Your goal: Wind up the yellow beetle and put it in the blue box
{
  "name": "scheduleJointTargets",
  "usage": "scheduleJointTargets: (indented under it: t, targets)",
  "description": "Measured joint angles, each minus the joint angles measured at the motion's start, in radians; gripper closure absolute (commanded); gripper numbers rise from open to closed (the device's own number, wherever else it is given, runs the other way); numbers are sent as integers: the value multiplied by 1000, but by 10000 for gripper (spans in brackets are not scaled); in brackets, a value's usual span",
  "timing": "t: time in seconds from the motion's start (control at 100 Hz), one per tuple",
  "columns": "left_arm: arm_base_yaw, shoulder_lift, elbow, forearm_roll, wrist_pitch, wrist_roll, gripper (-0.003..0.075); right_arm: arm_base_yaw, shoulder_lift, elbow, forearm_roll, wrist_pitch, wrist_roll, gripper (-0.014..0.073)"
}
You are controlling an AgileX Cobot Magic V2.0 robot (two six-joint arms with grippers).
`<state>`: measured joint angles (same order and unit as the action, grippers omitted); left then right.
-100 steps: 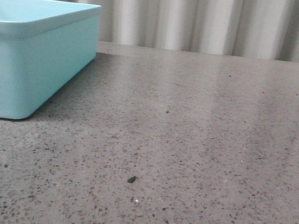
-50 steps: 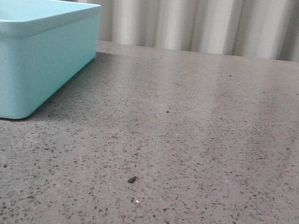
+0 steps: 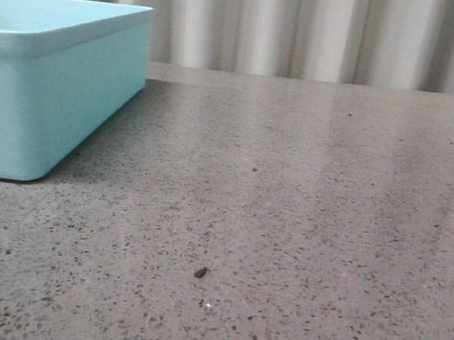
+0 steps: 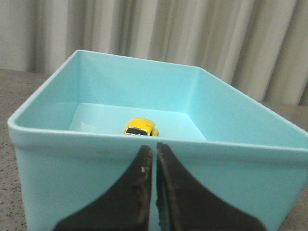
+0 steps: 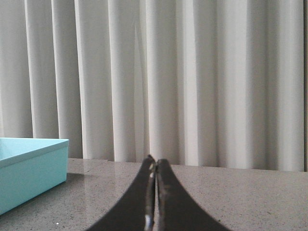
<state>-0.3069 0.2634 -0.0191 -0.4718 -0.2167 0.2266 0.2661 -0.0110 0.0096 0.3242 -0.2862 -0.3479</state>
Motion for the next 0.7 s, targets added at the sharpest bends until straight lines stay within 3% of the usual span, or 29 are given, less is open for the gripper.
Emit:
scheduleJointTargets:
  t: [0.7]
  targets:
    - [0, 0, 16, 0, 8, 0, 741, 0, 0, 0, 2, 6, 0, 644]
